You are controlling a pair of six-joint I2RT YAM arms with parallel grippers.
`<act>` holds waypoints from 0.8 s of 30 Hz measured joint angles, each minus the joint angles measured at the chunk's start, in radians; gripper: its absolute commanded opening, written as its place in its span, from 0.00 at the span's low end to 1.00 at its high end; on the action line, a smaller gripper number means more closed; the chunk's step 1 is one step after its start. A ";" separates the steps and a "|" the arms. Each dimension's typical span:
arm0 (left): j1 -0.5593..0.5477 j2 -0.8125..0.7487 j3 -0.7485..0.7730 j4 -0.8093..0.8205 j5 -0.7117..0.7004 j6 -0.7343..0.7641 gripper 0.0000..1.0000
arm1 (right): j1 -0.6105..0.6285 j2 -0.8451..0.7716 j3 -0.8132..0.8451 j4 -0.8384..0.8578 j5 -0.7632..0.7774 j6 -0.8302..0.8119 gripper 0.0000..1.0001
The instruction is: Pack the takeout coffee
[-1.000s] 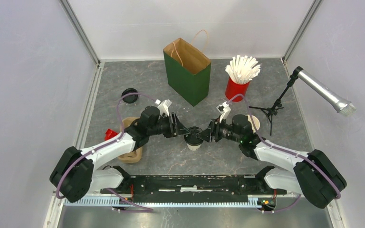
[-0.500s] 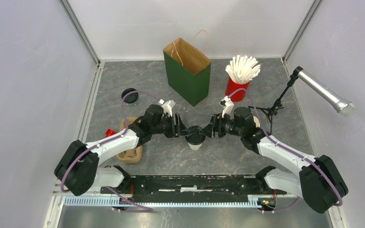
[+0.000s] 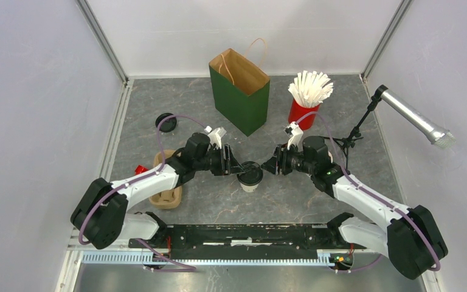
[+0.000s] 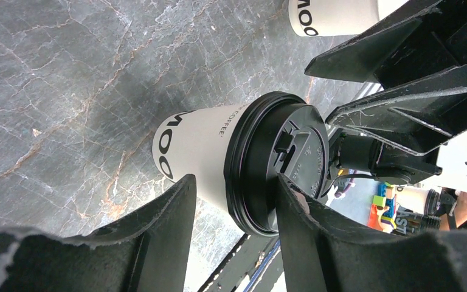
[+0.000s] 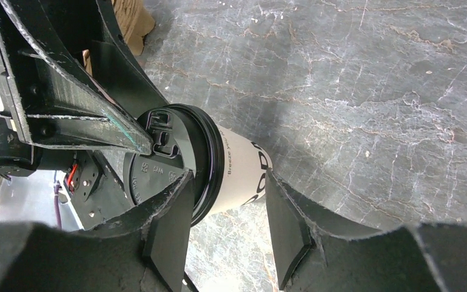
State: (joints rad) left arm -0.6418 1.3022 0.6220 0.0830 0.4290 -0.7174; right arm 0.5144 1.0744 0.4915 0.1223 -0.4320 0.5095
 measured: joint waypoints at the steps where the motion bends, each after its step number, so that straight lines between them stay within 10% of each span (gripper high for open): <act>1: 0.000 0.000 0.000 0.002 0.000 0.000 0.56 | 0.000 0.000 0.000 -0.003 0.000 0.000 0.51; 24: -0.035 0.000 -0.061 0.131 -0.038 -0.009 0.47 | -0.005 -0.001 -0.206 0.323 0.008 0.097 0.46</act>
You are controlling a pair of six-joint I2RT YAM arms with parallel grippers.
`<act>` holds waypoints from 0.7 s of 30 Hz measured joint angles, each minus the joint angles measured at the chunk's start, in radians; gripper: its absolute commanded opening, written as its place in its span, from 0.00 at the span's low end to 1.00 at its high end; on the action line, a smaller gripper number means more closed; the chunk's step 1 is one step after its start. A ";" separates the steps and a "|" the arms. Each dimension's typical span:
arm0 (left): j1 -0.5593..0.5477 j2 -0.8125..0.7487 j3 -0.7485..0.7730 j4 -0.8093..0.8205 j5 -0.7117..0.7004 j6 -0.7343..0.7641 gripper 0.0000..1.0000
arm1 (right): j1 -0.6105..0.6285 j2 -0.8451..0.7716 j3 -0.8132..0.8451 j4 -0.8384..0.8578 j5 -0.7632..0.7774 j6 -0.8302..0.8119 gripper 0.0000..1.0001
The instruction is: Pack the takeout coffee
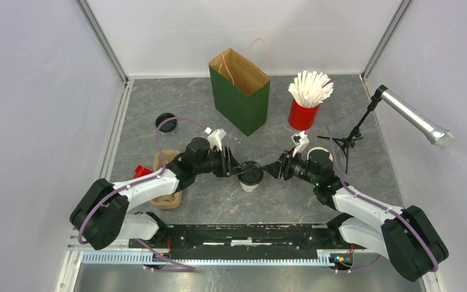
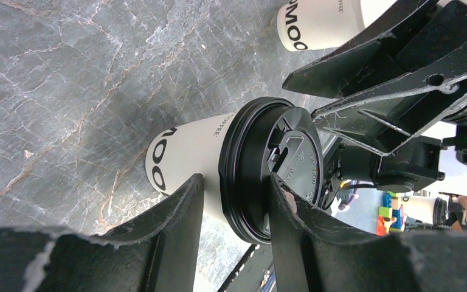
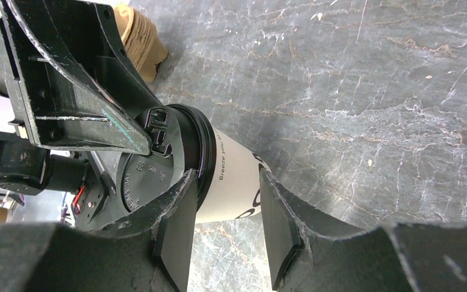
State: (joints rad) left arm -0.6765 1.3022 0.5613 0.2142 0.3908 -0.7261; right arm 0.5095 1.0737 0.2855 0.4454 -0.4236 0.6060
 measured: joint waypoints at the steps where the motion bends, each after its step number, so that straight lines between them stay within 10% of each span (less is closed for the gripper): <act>1: -0.006 0.000 -0.008 0.019 -0.011 -0.006 0.47 | 0.001 0.000 -0.017 0.032 0.008 0.000 0.46; 11: -0.031 -0.004 -0.100 0.200 -0.077 -0.051 0.46 | 0.009 0.010 -0.112 0.235 0.047 0.026 0.48; 21: -0.060 -0.156 -0.090 -0.004 -0.067 -0.098 0.68 | 0.020 0.016 0.214 -0.265 0.062 -0.106 0.62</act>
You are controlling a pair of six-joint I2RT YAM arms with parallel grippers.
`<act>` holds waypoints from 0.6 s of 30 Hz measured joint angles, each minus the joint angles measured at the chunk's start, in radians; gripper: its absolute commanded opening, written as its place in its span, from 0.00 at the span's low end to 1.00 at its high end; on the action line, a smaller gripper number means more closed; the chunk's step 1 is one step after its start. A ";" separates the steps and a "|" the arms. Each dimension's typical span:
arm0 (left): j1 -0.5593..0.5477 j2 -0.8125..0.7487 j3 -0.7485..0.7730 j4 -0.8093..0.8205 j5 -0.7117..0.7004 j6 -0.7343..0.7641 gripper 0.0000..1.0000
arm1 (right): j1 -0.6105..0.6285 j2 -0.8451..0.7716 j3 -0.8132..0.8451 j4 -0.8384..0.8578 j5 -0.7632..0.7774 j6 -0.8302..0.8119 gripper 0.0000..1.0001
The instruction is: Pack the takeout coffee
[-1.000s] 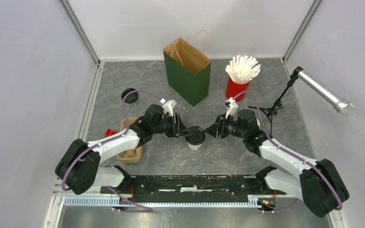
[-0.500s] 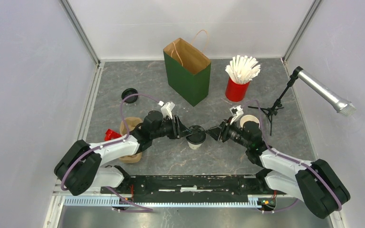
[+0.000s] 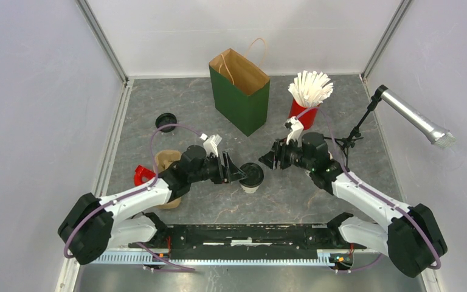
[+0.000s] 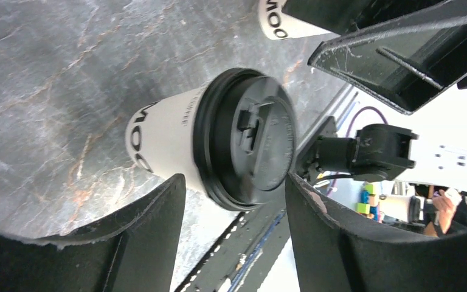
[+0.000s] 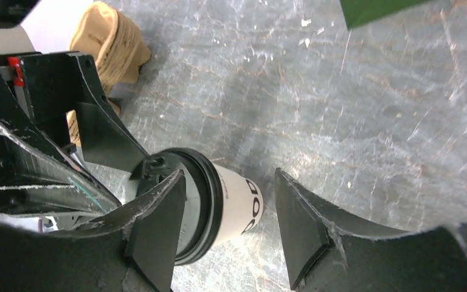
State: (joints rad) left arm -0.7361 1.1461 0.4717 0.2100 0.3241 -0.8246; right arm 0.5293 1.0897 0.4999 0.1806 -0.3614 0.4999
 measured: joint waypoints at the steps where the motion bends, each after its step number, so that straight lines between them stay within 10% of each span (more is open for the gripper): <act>1: 0.000 -0.008 0.009 -0.011 0.006 -0.006 0.68 | 0.000 0.000 0.035 -0.038 0.003 -0.014 0.62; 18: 0.006 -0.131 0.109 -0.307 -0.079 -0.022 0.57 | 0.172 -0.077 0.142 -0.231 0.023 -0.042 0.36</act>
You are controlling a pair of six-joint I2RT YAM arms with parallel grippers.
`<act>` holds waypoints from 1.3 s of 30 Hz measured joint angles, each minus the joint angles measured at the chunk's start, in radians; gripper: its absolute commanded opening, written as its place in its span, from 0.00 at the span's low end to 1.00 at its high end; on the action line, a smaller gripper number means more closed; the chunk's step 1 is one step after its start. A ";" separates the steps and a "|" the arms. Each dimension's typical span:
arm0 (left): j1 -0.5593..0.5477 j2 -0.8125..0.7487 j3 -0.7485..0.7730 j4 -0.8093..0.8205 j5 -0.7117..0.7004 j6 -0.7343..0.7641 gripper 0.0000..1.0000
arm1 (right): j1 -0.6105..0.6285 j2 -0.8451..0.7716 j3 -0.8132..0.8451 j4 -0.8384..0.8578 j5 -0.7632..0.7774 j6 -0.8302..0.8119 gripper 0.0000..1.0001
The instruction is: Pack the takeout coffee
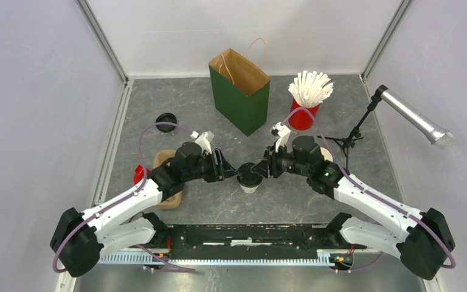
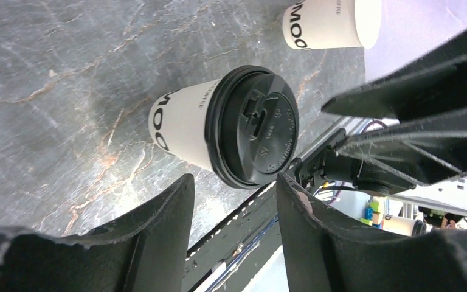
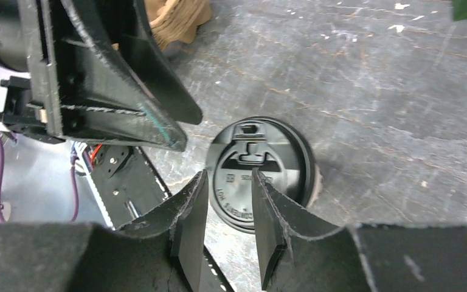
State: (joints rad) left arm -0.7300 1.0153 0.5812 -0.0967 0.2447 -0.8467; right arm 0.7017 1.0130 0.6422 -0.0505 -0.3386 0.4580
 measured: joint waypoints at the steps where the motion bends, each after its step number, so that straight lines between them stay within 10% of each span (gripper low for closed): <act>1: 0.003 -0.006 0.000 -0.014 -0.006 0.000 0.57 | 0.019 0.006 0.000 0.010 0.003 0.005 0.35; 39: 0.114 0.169 -0.322 0.665 0.263 -0.203 0.44 | 0.062 0.139 -0.197 0.438 -0.005 0.055 0.29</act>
State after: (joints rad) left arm -0.6163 1.1839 0.2588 0.5678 0.5079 -1.0500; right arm 0.7635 1.1519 0.4454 0.3874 -0.3435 0.5129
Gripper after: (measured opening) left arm 0.467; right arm 0.292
